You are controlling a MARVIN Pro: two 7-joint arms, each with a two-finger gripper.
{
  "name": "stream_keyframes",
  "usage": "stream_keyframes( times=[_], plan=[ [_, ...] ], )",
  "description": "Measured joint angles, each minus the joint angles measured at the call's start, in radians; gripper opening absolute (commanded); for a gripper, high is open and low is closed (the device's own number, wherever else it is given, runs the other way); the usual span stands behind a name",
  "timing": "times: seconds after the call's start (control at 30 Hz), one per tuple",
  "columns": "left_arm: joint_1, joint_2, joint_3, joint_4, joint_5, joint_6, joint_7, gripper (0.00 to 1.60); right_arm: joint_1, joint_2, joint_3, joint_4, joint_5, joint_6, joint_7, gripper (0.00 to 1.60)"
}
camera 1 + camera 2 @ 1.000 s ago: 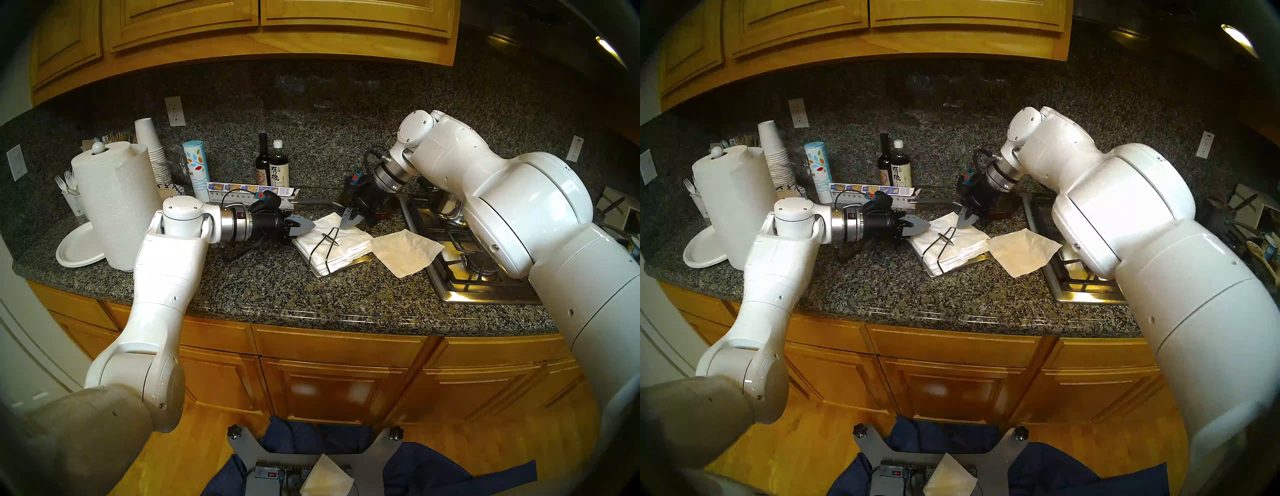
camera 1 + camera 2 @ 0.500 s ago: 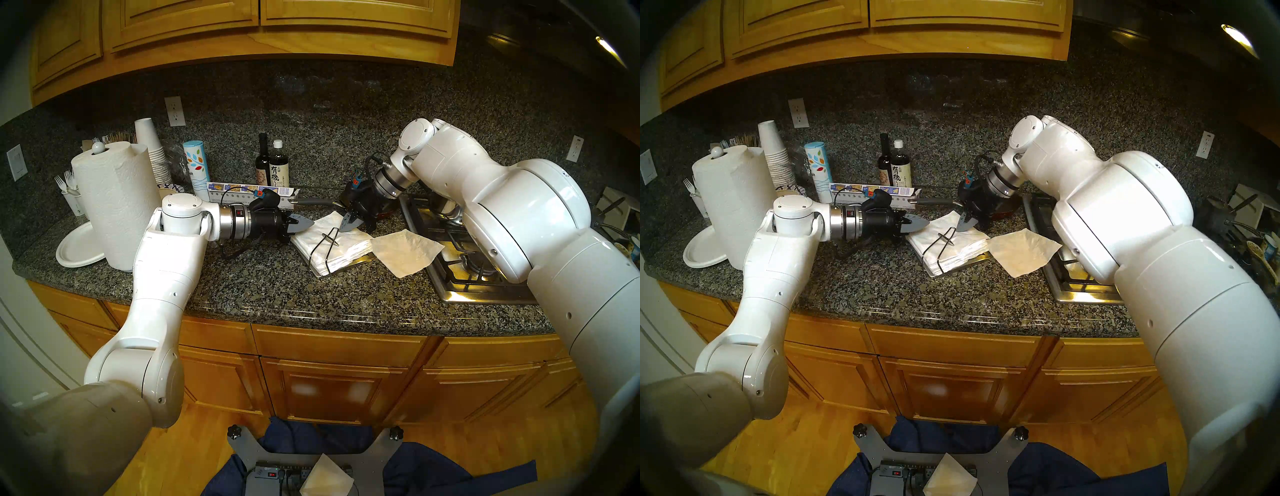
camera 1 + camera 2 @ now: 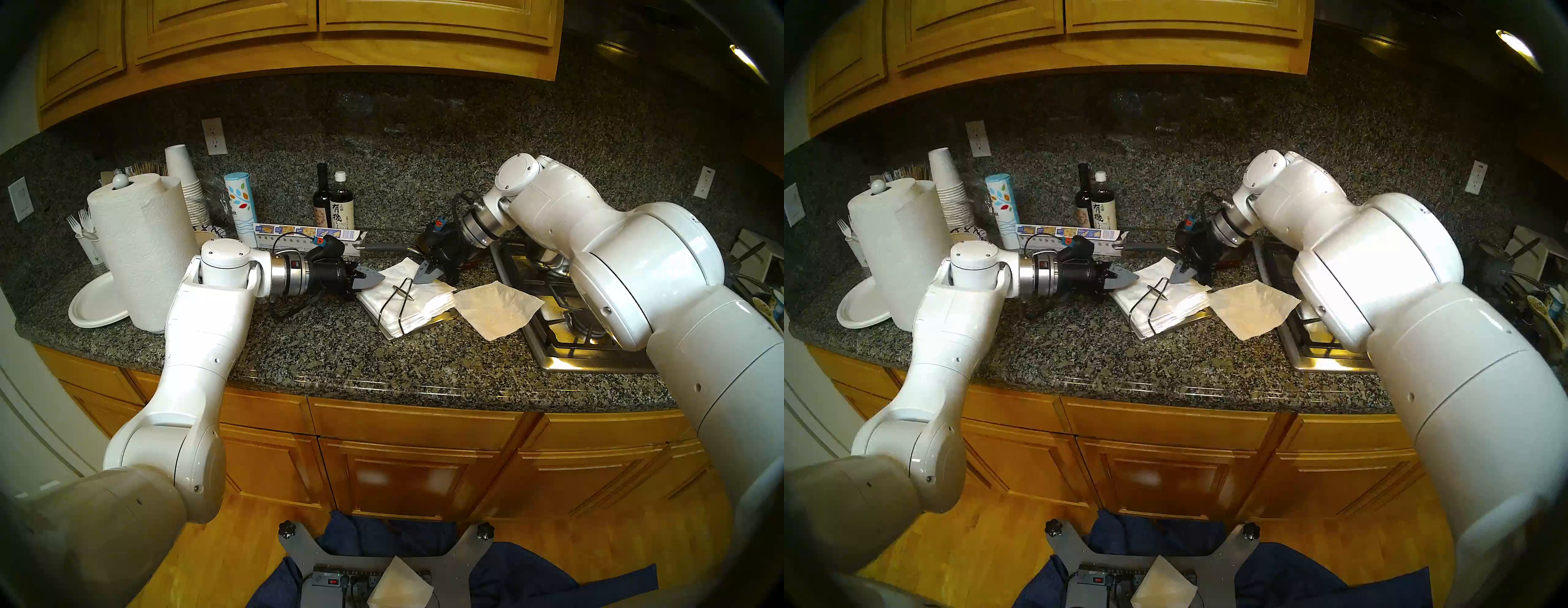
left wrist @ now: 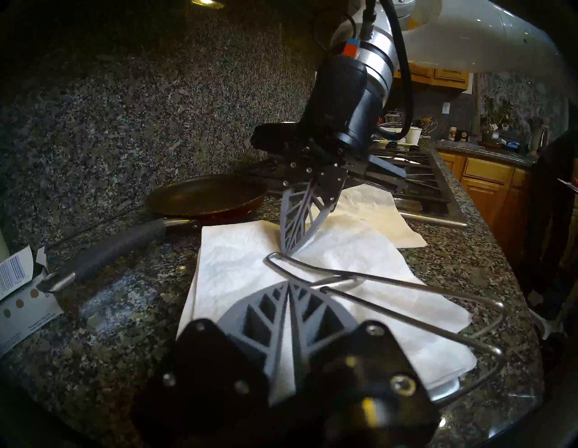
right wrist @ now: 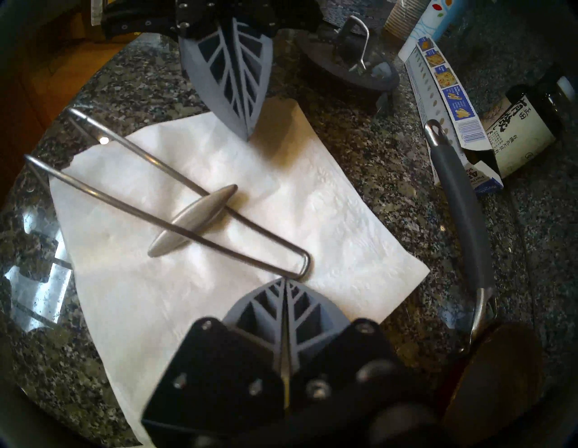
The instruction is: Take napkin out of napkin holder
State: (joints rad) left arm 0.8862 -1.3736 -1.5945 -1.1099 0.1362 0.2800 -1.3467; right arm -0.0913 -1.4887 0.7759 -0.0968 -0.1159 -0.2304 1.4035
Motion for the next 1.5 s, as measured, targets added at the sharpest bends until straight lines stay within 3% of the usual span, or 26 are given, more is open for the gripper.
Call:
stream_keyframes(
  times=[0.63, 0.93, 1.5],
  plan=[
    [-0.015, -0.009, 0.002, 0.028, 0.02, -0.008, 0.005, 0.44, -0.036, 0.03, 0.113, 0.008, 0.086, -0.062, 0.054, 0.3],
    [-0.022, -0.011, 0.002, 0.043, 0.025, -0.012, 0.004, 0.35, -0.036, 0.035, 0.139, 0.006, 0.101, -0.084, 0.074, 0.31],
    [-0.027, 0.027, 0.001, 0.041, 0.019, 0.025, -0.114, 0.26, -0.031, 0.03, 0.165, 0.0, 0.112, -0.12, 0.081, 0.31]
  ],
)
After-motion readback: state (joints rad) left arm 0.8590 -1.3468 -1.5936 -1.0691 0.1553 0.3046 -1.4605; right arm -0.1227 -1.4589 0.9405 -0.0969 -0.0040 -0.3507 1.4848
